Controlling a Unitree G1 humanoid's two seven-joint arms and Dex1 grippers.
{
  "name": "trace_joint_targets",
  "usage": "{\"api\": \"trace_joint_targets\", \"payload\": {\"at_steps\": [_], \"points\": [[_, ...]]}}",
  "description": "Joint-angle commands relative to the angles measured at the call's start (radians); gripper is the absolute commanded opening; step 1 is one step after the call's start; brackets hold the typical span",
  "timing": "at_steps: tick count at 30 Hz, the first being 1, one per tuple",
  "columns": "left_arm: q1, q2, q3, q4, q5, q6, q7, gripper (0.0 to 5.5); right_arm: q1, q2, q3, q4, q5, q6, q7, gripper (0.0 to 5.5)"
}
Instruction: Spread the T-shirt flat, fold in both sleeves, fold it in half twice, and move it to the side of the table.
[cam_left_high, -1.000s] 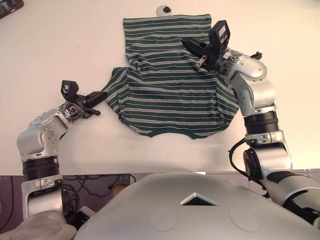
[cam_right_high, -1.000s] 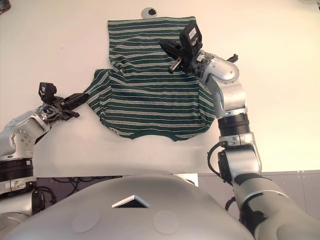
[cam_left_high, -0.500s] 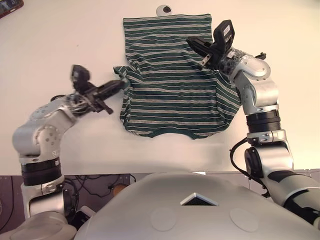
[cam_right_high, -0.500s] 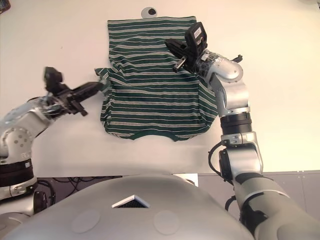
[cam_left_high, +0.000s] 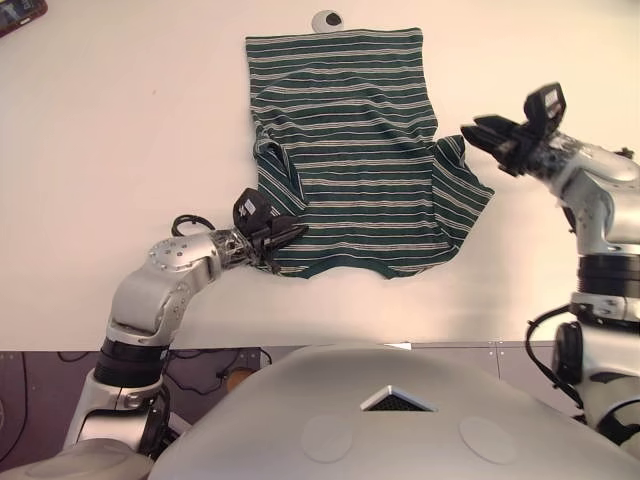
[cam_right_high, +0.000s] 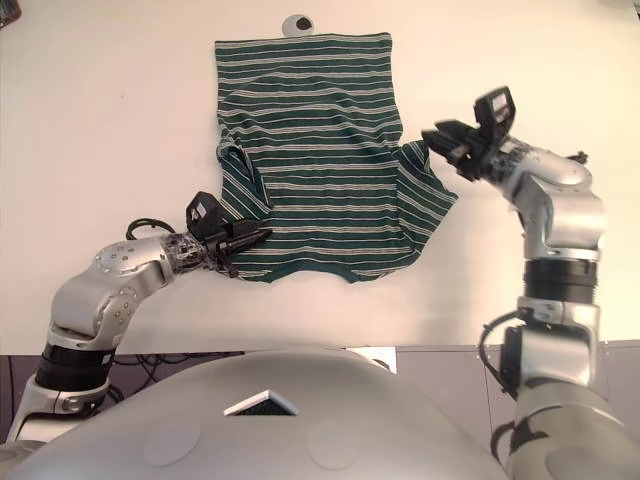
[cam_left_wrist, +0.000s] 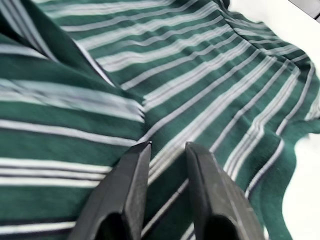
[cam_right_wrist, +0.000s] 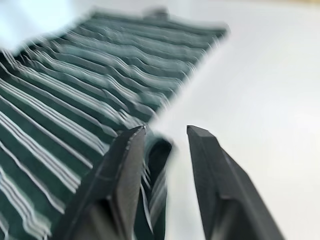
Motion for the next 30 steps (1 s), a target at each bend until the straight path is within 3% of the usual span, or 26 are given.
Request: {"api": "trace_joint_targets", "payload": {"at_steps": [1, 8, 14, 17, 24, 28, 30], "points": [[0.009, 0.017, 0.111, -0.153, -0.104, 0.044, 0.003, 1.21, 0.077, -0.121, 0.038, -0.047, 0.013, 0.031, 0.136, 1.93], [-0.058, 0.044, 0.248, -0.207, -0.223, 0.105, 0.032, 1.21, 0.160, -0.214, 0.142, 0.011, -0.090, -0.036, 0.203, 1.93], [-0.050, 0.034, 0.241, -0.209, -0.232, 0.104, 0.057, 1.21, 0.105, -0.210, 0.166, 0.088, -0.118, -0.078, 0.189, 0.93], [-0.045, 0.030, 0.229, -0.207, -0.230, 0.098, 0.063, 1.21, 0.027, -0.181, 0.111, 0.138, -0.085, -0.059, 0.138, 0.53], [-0.032, 0.024, 0.219, -0.196, -0.226, 0.085, 0.076, 1.21, -0.025, -0.224, 0.119, 0.229, -0.108, -0.096, 0.173, 1.53], [-0.041, 0.020, 0.209, -0.183, -0.221, 0.081, 0.078, 1.21, -0.017, -0.211, 0.143, 0.228, -0.111, -0.089, 0.221, 1.53], [-0.044, 0.021, 0.206, -0.175, -0.218, 0.078, 0.078, 1.21, 0.009, -0.204, 0.161, 0.215, -0.115, -0.095, 0.243, 1.15]]}}
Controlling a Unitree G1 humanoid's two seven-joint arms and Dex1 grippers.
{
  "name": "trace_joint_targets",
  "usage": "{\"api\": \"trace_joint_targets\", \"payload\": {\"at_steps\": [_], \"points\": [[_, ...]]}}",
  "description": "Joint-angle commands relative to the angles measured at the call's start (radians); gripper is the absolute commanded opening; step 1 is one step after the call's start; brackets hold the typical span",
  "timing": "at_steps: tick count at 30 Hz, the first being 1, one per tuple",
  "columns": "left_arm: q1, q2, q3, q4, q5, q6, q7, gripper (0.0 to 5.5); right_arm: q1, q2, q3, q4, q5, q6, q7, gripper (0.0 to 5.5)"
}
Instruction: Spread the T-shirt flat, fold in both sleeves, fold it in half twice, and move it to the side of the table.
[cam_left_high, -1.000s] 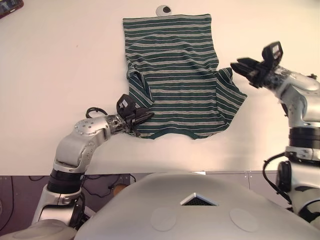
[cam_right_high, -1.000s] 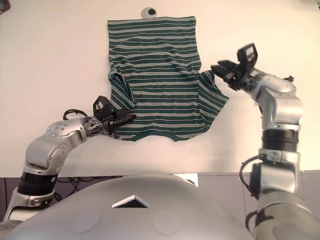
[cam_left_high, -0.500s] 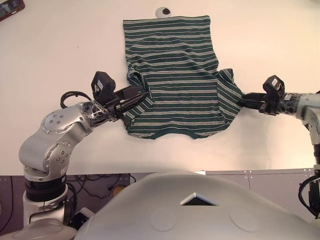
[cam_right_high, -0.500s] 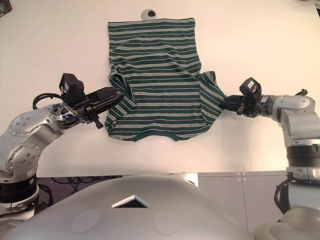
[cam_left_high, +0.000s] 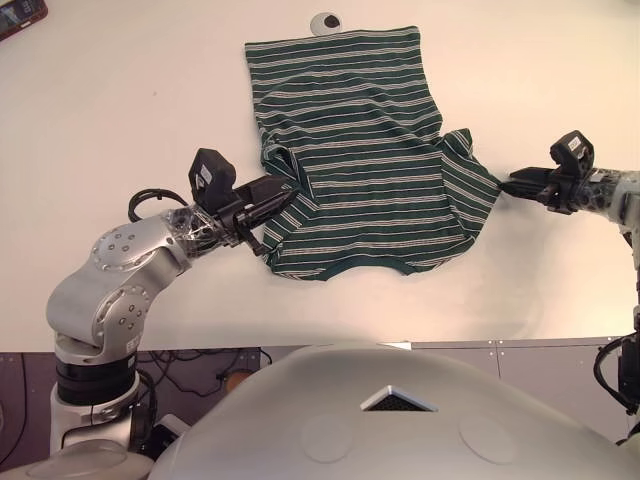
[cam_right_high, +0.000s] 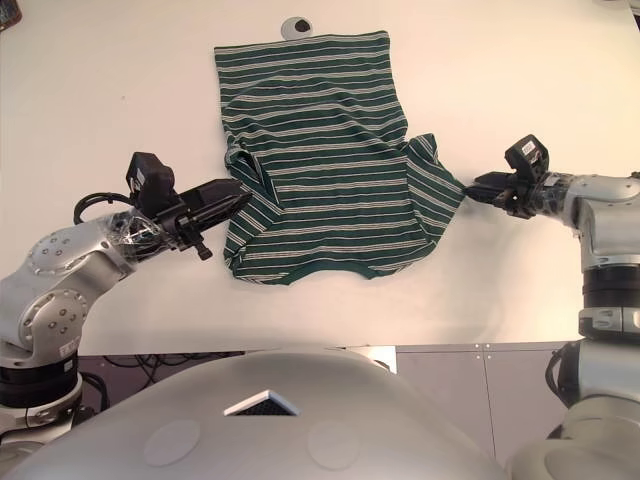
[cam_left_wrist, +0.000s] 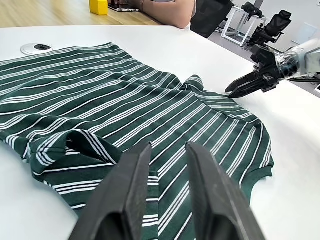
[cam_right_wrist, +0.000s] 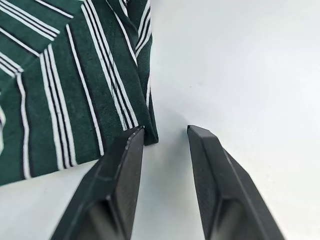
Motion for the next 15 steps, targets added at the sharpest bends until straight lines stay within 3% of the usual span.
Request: {"api": "trace_joint_targets", "payload": {"at_steps": [1, 7, 15], "points": [[-0.010, 0.003, -0.010, 0.023, 0.016, -0.011, 0.005, 1.21, 0.042, 0.003, 0.041, -0.023, -0.010, 0.002, 0.038, 1.06], [-0.015, 0.005, -0.012, 0.039, 0.021, -0.015, 0.001, 1.21, 0.068, 0.020, 0.046, -0.049, -0.016, 0.002, 0.024, 0.07], [0.006, 0.016, -0.030, 0.061, 0.036, -0.025, -0.017, 1.21, -0.091, 0.031, -0.018, -0.225, 0.107, 0.110, 0.029, 0.02]]}}
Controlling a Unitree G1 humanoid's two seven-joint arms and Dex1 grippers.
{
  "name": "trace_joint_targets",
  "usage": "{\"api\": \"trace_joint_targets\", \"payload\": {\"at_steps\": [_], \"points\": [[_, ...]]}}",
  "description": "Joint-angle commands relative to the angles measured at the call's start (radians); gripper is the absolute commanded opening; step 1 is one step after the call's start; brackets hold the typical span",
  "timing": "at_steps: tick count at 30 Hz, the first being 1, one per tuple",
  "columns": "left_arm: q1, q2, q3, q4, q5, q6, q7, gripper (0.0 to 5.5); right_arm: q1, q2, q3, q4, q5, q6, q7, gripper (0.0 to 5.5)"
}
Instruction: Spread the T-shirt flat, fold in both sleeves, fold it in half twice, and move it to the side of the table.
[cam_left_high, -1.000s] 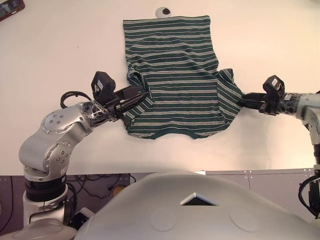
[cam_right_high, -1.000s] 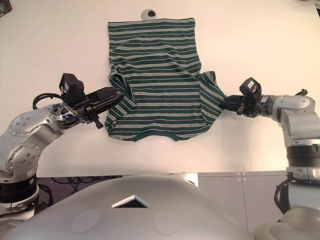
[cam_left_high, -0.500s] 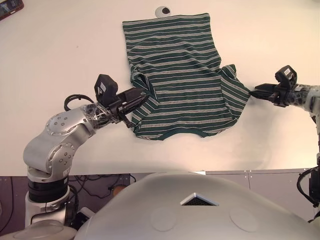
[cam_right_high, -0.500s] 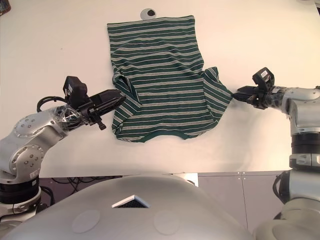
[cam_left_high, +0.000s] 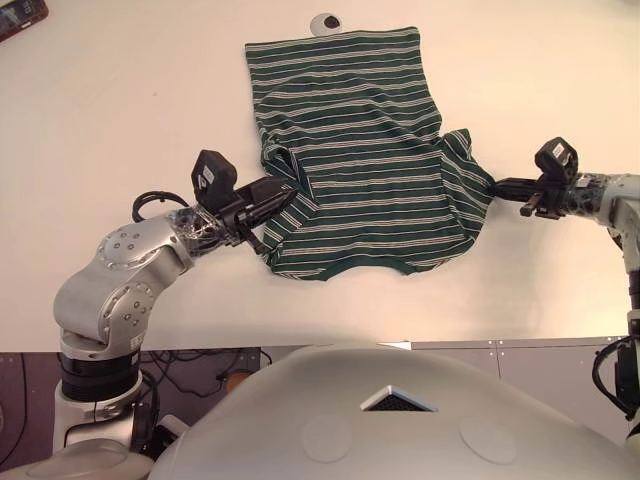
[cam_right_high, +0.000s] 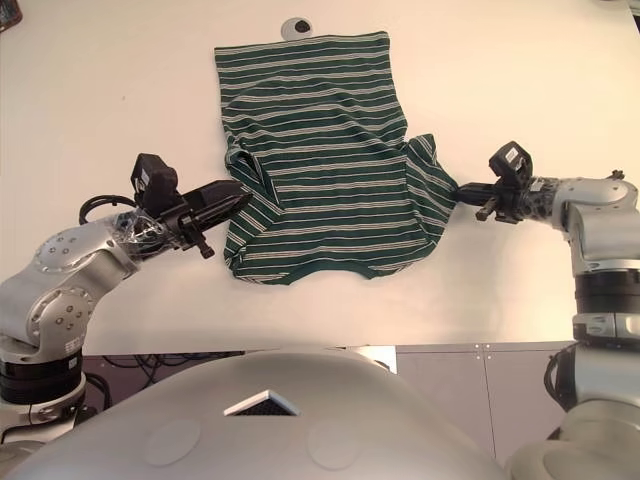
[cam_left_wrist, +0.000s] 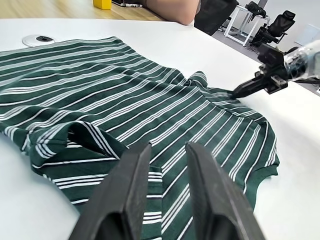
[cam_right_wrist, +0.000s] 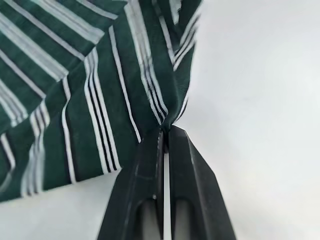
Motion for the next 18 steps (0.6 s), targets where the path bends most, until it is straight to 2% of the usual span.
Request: {"api": "trace_joint_targets", "payload": {"at_steps": [1, 6, 10, 11, 13, 16, 18], "points": [[0.005, 0.016, -0.015, 0.026, 0.021, -0.008, -0.013, 1.21, -0.086, 0.017, -0.015, -0.164, 0.075, 0.067, 0.030, 0.02], [-0.002, 0.020, -0.048, 0.048, 0.042, -0.014, -0.029, 1.21, -0.060, 0.070, 0.155, -0.326, 0.062, 0.055, 0.056, 0.02], [-0.017, 0.043, -0.044, 0.072, 0.057, -0.019, -0.049, 1.21, -0.025, 0.143, 0.296, -0.358, -0.013, 0.017, 0.017, 0.02], [-0.017, 0.050, -0.048, 0.079, 0.071, -0.026, -0.049, 1.21, -0.021, 0.153, 0.309, -0.357, -0.025, 0.013, 0.005, 0.29], [-0.017, 0.067, -0.062, 0.103, 0.129, -0.053, -0.035, 1.21, -0.017, 0.164, 0.303, -0.361, -0.027, -0.009, -0.007, 0.62], [0.006, 0.122, -0.058, 0.077, 0.195, -0.086, -0.048, 1.68, -0.024, 0.160, 0.221, -0.405, 0.057, -0.042, 0.023, 1.12], [0.011, 0.188, -0.048, 0.081, 0.274, -0.158, -0.072, 1.84, -0.028, 0.108, 0.165, -0.423, 0.097, -0.066, 0.074, 1.32]]}}
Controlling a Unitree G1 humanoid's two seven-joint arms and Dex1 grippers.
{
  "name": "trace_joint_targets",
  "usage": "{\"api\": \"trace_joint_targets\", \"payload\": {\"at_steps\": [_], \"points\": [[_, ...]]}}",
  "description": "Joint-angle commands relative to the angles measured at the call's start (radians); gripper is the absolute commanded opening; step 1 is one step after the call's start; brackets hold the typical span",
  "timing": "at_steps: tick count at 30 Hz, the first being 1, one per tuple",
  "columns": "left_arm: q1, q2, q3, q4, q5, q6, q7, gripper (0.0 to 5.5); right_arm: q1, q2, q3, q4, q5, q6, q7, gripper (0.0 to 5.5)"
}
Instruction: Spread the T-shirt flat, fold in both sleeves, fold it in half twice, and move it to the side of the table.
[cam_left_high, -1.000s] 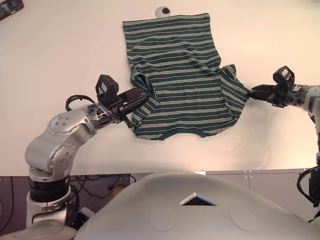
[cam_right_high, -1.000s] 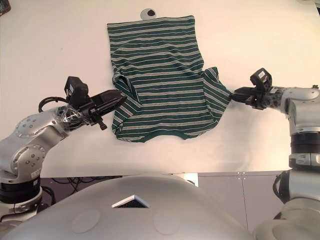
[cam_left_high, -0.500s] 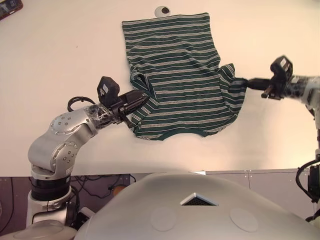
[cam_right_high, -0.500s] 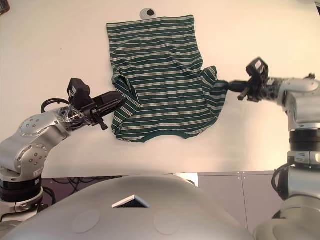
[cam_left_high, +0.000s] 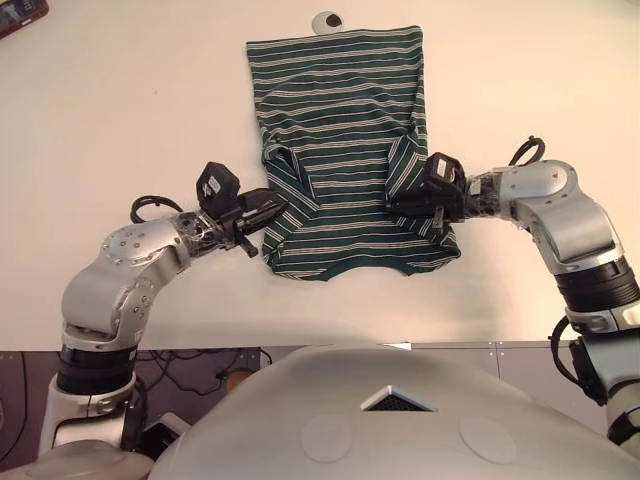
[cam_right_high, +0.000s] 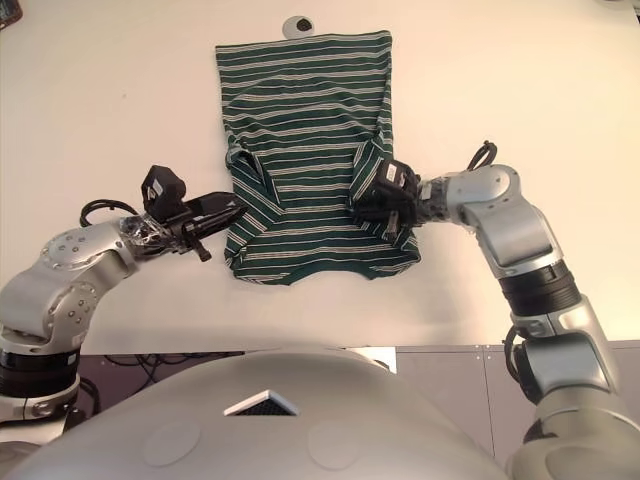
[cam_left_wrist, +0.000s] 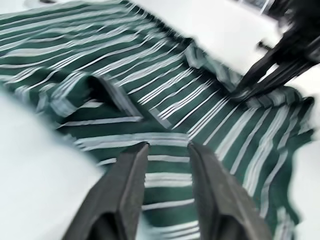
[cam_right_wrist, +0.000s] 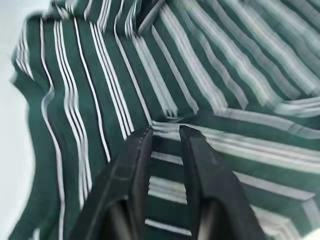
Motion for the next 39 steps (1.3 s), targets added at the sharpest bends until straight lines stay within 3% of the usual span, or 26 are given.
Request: {"api": "trace_joint_targets", "payload": {"at_steps": [1, 6, 9, 11, 16, 23, 34, 39], "points": [[0.010, 0.126, 0.010, 0.021, 0.152, -0.137, -0.042, 2.02, -0.021, -0.076, -0.108, -0.033, 0.063, -0.058, 0.091, 1.52], [0.102, 0.279, -0.071, 0.154, 0.439, -0.541, -0.137, 2.68, -0.063, -0.219, -0.106, 0.190, -0.040, -0.293, 0.271, 2.28], [0.141, 0.337, -0.122, 0.198, 0.560, -0.688, -0.177, 2.94, -0.003, -0.273, -0.056, 0.273, -0.172, -0.579, 0.308, 2.47], [0.162, 0.341, -0.143, 0.214, 0.593, -0.734, -0.191, 2.94, 0.035, -0.280, -0.032, 0.315, -0.236, -0.761, 0.300, 2.47], [0.149, 0.299, -0.217, 0.252, 0.671, -0.804, -0.183, 2.94, 0.090, -0.226, -0.008, 0.366, -0.307, -0.999, 0.223, 2.47], [0.065, 0.253, -0.319, 0.310, 0.765, -0.870, -0.195, 2.98, 0.066, -0.137, 0.015, 0.405, -0.345, -1.104, 0.095, 2.28], [-0.022, 0.272, -0.426, 0.383, 0.809, -0.910, -0.283, 1.23, 0.065, -0.151, 0.066, 0.383, -0.292, -1.032, 0.154, 0.51], [0.135, 0.425, -0.393, 0.205, 0.529, -0.597, -0.500, 0.36, 0.149, -0.244, 0.082, 0.179, -0.118, -0.692, 0.339, 0.00]]}}
